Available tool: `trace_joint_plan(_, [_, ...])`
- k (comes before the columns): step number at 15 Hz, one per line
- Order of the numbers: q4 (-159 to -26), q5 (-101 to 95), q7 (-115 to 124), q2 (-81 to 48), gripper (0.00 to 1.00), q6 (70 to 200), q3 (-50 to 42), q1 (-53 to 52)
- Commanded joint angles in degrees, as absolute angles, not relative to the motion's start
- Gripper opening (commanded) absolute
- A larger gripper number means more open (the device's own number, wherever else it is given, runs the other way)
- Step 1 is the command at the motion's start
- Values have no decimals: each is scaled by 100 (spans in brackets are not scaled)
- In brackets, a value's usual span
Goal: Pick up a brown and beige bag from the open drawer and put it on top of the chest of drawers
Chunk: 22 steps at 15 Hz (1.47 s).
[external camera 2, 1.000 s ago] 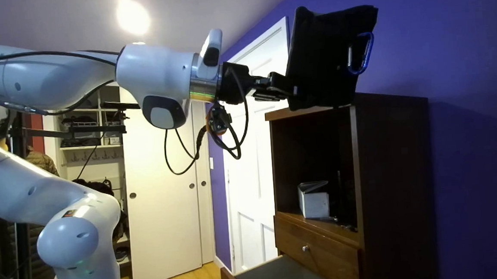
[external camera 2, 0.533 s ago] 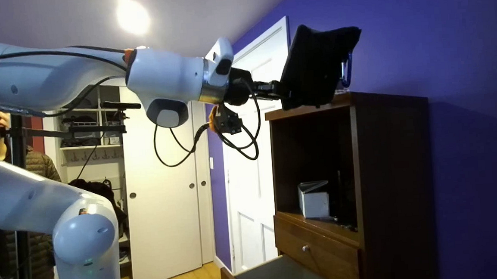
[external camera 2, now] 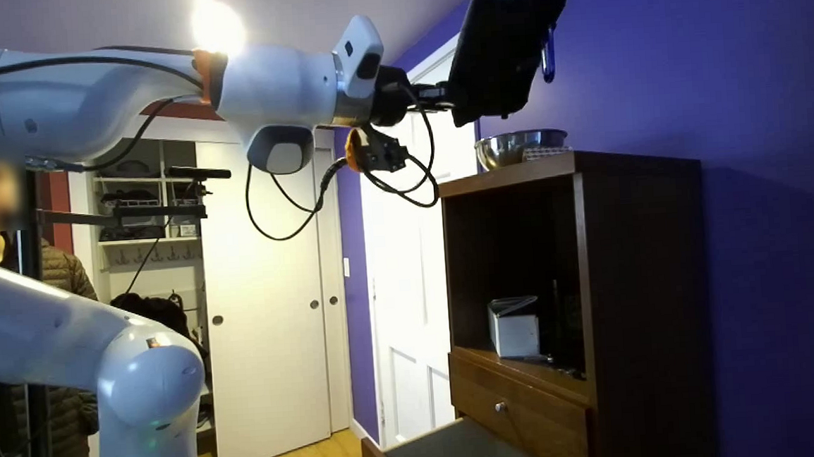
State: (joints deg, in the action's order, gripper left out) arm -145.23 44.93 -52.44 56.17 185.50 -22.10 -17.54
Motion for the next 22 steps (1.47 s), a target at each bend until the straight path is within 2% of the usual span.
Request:
trace_joint_plan(1, [-14506, 4493, -5220, 5538, 2, 18550, -2213, -1754])
trace_joint_plan(4, [-14273, 4701, -4830, 5201, 2, 19162, -1933, -1784])
trace_joint_plan(7, [-14020, 4752, -4337, 4668, 2, 19113, -1563, -1429])
trace_joint_plan(9, [-13915, 4744, -4057, 4235, 2, 18749, -1231, -984])
trace_joint_plan(10, [-13997, 3930, -3177, 4088, 2, 18622, -1143, -719])
trace_joint_plan(15, [-13575, 2756, -1103, 3467, 2, 18022, -706, 231])
trace_joint_plan(22, [-12955, 1771, 246, 3346, 2, 16446, -691, 367])
